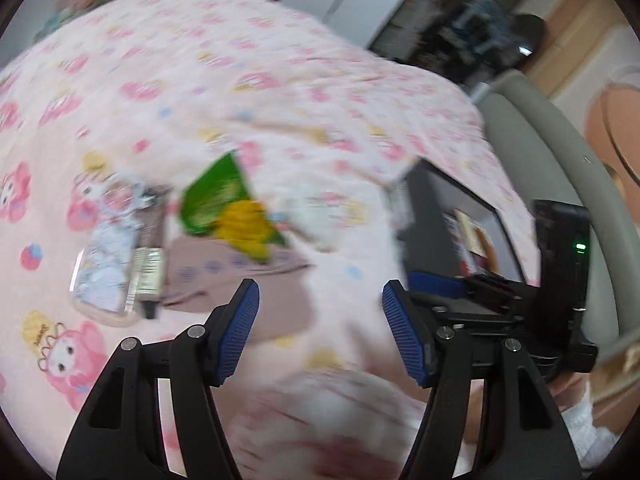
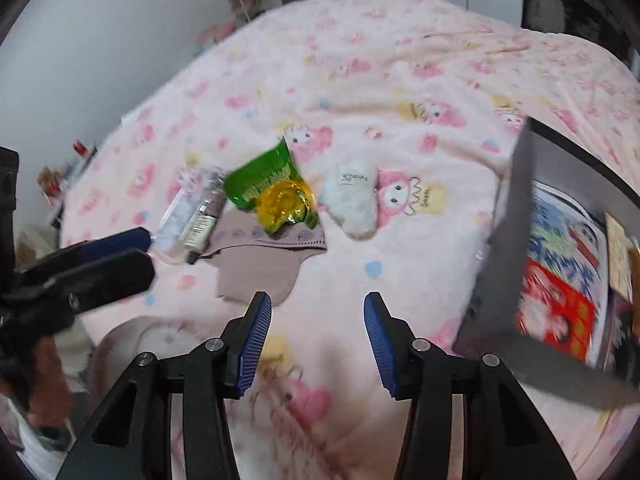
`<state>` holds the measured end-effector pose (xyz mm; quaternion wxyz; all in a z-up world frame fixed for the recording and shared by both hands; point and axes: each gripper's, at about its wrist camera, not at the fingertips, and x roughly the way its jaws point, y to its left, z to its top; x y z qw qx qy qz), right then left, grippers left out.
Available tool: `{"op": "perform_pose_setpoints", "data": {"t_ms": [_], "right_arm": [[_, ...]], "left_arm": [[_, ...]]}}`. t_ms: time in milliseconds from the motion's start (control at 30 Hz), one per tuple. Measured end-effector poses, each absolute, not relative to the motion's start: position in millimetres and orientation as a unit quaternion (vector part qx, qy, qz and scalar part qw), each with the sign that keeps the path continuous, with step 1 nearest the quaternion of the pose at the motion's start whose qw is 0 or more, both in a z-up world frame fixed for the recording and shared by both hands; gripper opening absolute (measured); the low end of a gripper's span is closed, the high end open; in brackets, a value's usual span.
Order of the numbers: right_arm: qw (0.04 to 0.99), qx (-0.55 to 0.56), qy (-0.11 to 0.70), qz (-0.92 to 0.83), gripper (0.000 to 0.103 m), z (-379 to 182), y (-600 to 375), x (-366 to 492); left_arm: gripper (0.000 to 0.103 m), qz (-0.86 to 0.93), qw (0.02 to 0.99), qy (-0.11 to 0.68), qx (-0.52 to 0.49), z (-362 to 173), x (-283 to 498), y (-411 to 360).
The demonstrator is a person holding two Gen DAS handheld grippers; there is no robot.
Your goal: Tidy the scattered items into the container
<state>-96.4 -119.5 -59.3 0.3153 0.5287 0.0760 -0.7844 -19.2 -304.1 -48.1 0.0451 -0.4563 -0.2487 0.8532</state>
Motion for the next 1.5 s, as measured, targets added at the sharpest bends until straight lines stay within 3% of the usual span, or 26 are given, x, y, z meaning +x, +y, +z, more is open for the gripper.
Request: {"op": "perform_pose_setpoints", "data": {"t_ms": [233,533,633,733,767,800,867,900,1067,1133,1167,1200,1300,1400,1500], "right_arm": [[0.328,0.558,0.093,-0.757,0.044,-92,-171,-146],[0.311,0.581,0.110,-0.744,0.044,-141,-211,-177],[0.302,0.593,0.104,-0.739,0.045,-158,-218,-184],[0.326,0.595,0.087,-0.729,0.045,-164,-222,-188],[0.333,0.598,0.076,-0.725,0.044,-164,-222,-190],[0.341,0.601,0.062,-0.721,0.035,-162,-222,-192],[0.350,0.597,0.058,-0.720,0.027,-157,-224,-191],[0.347,0.589,0.070,-0.726,0.023,-153,-224,-188],[0.351,0.568,0.069,-0.741,0.018,-132,-211,-172],[0.348,0.563,0.063,-0.747,0.018,-126,-202,-168],[0.345,0.563,0.061,-0.748,0.018,-125,-198,-166],[0.342,0.564,0.060,-0.749,0.017,-125,-194,-164],[0.328,0.565,0.068,-0.754,0.007,-126,-182,-155],[0.318,0.559,0.074,-0.762,0.007,-124,-161,-146],[0.312,0.574,0.048,-0.755,0.008,-128,-145,-152]], "left_arm": [[0.064,0.814,0.035,-0.310,-0.491,-104,-67,-362],[0.064,0.805,-0.004,-0.327,-0.495,-141,-114,-391],[0.060,0.799,-0.002,-0.337,-0.498,-155,-125,-396],[0.045,0.799,-0.010,-0.325,-0.506,-164,-133,-394],[0.034,0.801,-0.014,-0.309,-0.512,-164,-135,-391],[0.019,0.800,-0.010,-0.306,-0.516,-164,-136,-388],[0.002,0.800,0.003,-0.311,-0.513,-159,-135,-385],[0.002,0.805,0.007,-0.303,-0.510,-153,-133,-382],[0.004,0.810,0.025,-0.287,-0.510,-133,-122,-373],[0.015,0.813,0.005,-0.282,-0.509,-130,-118,-377],[0.031,0.816,-0.012,-0.272,-0.510,-129,-117,-381],[0.041,0.820,-0.022,-0.263,-0.508,-129,-117,-382],[0.044,0.826,-0.016,-0.266,-0.497,-132,-116,-387],[0.048,0.809,0.033,-0.300,-0.505,-145,-125,-383],[0.052,0.793,0.009,-0.304,-0.528,-160,-140,-377]]}}
